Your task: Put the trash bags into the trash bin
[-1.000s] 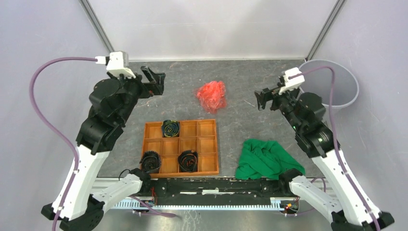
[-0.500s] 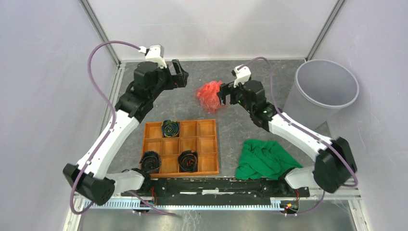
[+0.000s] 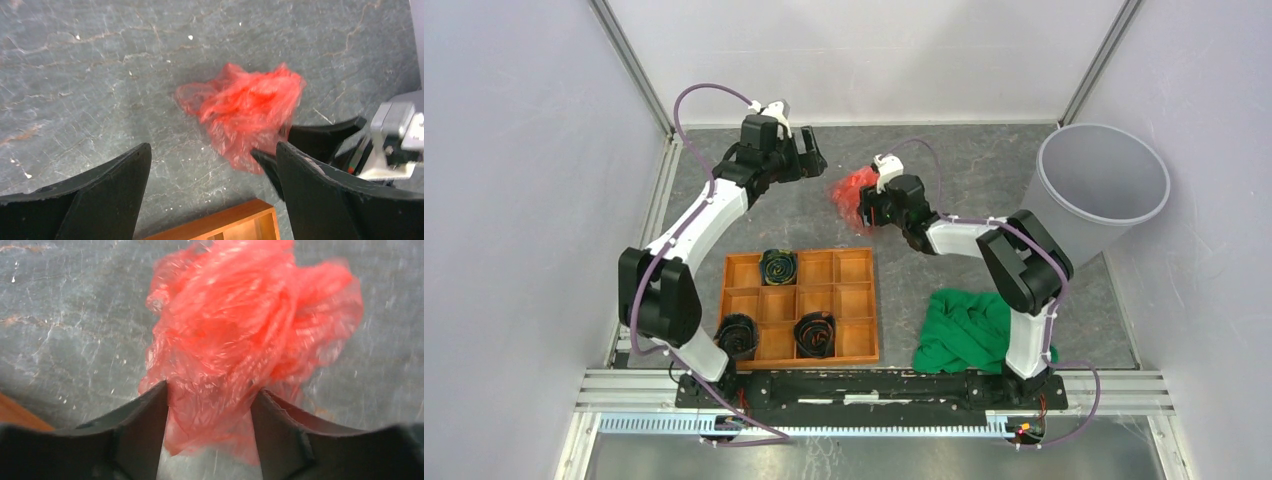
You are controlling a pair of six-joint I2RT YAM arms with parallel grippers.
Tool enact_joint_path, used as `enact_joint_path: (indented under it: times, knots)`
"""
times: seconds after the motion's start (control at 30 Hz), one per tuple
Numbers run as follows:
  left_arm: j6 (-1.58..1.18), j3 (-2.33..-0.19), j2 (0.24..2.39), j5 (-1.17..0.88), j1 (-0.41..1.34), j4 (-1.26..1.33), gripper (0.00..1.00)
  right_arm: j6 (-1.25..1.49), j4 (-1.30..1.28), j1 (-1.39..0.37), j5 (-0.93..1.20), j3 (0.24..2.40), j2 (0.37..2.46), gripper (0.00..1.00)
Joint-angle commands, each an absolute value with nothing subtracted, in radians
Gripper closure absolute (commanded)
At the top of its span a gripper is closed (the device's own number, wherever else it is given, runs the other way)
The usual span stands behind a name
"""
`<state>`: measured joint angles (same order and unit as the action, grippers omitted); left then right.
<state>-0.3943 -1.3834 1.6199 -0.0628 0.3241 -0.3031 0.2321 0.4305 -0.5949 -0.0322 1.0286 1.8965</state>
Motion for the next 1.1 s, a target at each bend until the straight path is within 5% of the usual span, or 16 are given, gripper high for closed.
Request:
enact_joint_path:
  times: [0.0,0.17,0.23,0.73,1.07]
  knots:
    - [-0.434,-1.375,1.623,-0.181,0.300,-0.240,0.00,0.169,0.494,-0.582,0.052,1.203,1.942,0.44]
    - [-0.472,-1.347,1.605,-0.263,0.272,-0.222,0.00,0.168,0.485,-0.581,0.061,1.284,1.985,0.90]
    - [-0.471,-1.339,1.591,-0.266,0.270,-0.222,0.00,0.178,0.478,-0.581,0.063,1.312,1.990,1.00]
    - [-0.469,-1.287,1.533,-0.370,0.257,-0.149,0.00,0.206,0.673,-0.538,0.475,1.175,1.817,1.00]
    - [-0.485,-1.262,1.528,-0.361,0.256,-0.128,0.01,0.191,0.498,-0.533,0.248,1.140,1.781,1.00]
